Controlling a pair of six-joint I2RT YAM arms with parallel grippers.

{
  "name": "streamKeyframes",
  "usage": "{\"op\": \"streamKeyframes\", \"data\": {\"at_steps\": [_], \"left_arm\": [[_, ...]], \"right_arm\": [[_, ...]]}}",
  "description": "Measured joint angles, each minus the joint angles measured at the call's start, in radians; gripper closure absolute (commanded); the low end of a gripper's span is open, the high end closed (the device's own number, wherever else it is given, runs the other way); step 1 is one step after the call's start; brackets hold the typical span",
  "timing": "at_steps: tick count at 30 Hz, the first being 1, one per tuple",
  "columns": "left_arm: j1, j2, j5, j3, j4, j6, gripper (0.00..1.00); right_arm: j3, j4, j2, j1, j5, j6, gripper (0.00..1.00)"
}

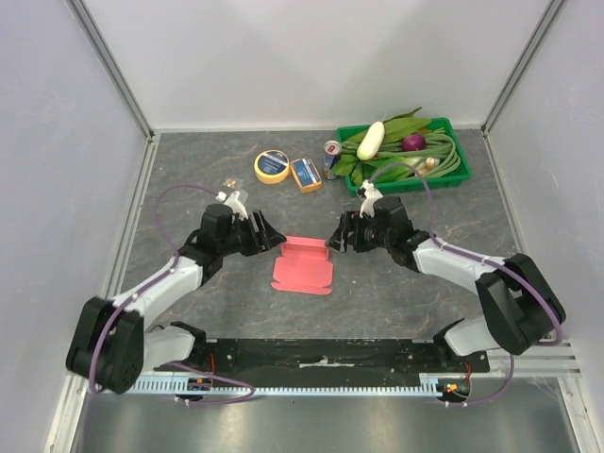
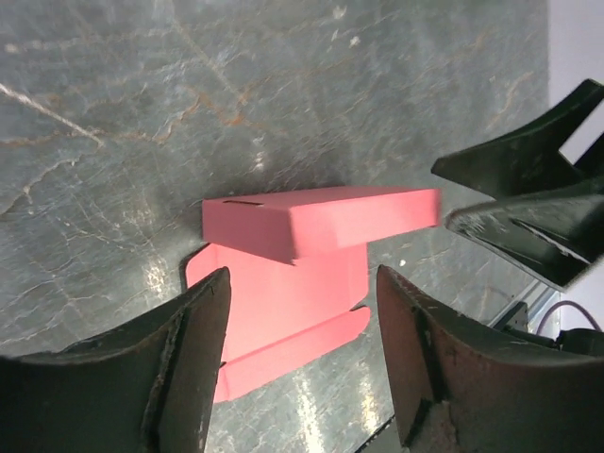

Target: Fold the paper box

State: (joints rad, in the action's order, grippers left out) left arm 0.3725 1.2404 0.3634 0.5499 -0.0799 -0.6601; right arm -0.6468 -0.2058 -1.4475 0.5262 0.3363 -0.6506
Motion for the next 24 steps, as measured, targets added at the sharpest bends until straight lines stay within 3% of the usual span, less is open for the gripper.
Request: {"op": "streamKeyframes", "data": {"at_steps": [2,8,15,20,24], "left_arm": [[0.000,-0.094,-0.029,0.000,0.042,0.006,0.28],[0.000,-0.410,-0.130,-0.005,0.156,0.011,0.27],[0.000,-0.758,-0.154,-0.111,0.289,0.000,0.27],[0.000,-0.921,-0.142,-0.116,0.402,-0.017,0.27],[0.000,-0.984,-0.111,-0.116,0.452,-0.043,0.27]], "right_arm": [[-0.049,0.090,0.024,0.000,-0.034,0.071,0.08],[-0.230,0.258,0.031,0.073,-0.140,0.357,0.09],[-0.463,0.407,-0.132,0.263,-0.156,0.678,0.23],[-0.620,0.534,-0.300,0.275,-0.158,0.816,0.29],[-0.657,0.602,-0.366,0.272,-0.154,0.865,0.36]]}}
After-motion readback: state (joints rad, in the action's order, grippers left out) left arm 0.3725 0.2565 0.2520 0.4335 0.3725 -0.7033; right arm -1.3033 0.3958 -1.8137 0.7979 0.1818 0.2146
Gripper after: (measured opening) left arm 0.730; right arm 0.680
